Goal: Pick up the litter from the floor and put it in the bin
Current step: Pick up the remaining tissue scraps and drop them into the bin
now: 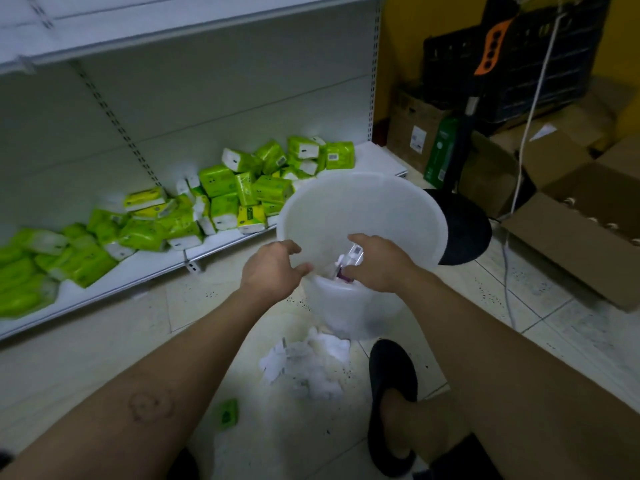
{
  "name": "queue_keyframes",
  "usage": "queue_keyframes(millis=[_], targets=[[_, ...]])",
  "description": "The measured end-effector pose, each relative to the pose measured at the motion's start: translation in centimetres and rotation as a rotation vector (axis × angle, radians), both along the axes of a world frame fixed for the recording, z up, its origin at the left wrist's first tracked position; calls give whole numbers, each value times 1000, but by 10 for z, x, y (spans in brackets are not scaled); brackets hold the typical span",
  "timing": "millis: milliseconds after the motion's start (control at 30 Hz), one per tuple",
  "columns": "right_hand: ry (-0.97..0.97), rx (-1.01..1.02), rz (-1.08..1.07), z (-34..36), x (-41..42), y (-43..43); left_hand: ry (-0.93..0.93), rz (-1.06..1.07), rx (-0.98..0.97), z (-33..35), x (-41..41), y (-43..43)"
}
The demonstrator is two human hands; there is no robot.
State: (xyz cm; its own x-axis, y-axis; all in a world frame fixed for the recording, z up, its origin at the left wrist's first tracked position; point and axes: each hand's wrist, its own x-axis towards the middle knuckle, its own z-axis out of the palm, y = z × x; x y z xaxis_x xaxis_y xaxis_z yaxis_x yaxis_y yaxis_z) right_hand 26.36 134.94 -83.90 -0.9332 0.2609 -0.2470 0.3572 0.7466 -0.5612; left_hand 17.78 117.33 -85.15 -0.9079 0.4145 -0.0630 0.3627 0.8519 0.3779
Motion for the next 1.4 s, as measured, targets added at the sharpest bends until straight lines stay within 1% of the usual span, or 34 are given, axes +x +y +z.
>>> queue_keyframes(millis=[133, 233, 300, 367, 433, 500, 600, 833, 1000, 1100, 1233, 1300, 1367, 1400], targets=[[13, 34, 54, 7, 7, -39, -20, 76, 49, 6, 13, -47], [10, 81, 165, 2, 12, -85, -56, 140, 59, -2, 25, -86], [-36, 126, 282, -12, 17, -115, -86, 167, 55, -14, 32, -109], [-125, 182, 380, -30, 19, -138, -115, 187, 36, -28, 36, -129], [-209, 247, 434, -48, 16, -148, -152, 211, 2, -44, 39, -147], [-262, 244, 413, -64, 8, -151, -191, 227, -35, -60, 41, -163], [-343, 155, 345, -95, -3, -155, -273, 266, -64, -90, 42, -183], [-509, 127, 363, -201, -15, -177, -523, 298, -137, -185, 38, -223], [-506, 169, 401, -268, -40, -188, -618, 348, -188, -255, 31, -235], [-466, 276, 494, -306, -58, -192, -657, 360, -187, -295, 29, -235], [-370, 414, 551, -347, -77, -196, -767, 363, -169, -339, 29, -229], [-348, 433, 554, -363, -80, -196, -749, 371, -203, -351, 30, -225], [-316, 472, 565, -373, -76, -198, -667, 406, -237, -359, 31, -223], [-266, 498, 572, -377, -73, -199, -635, 415, -237, -361, 31, -223]])
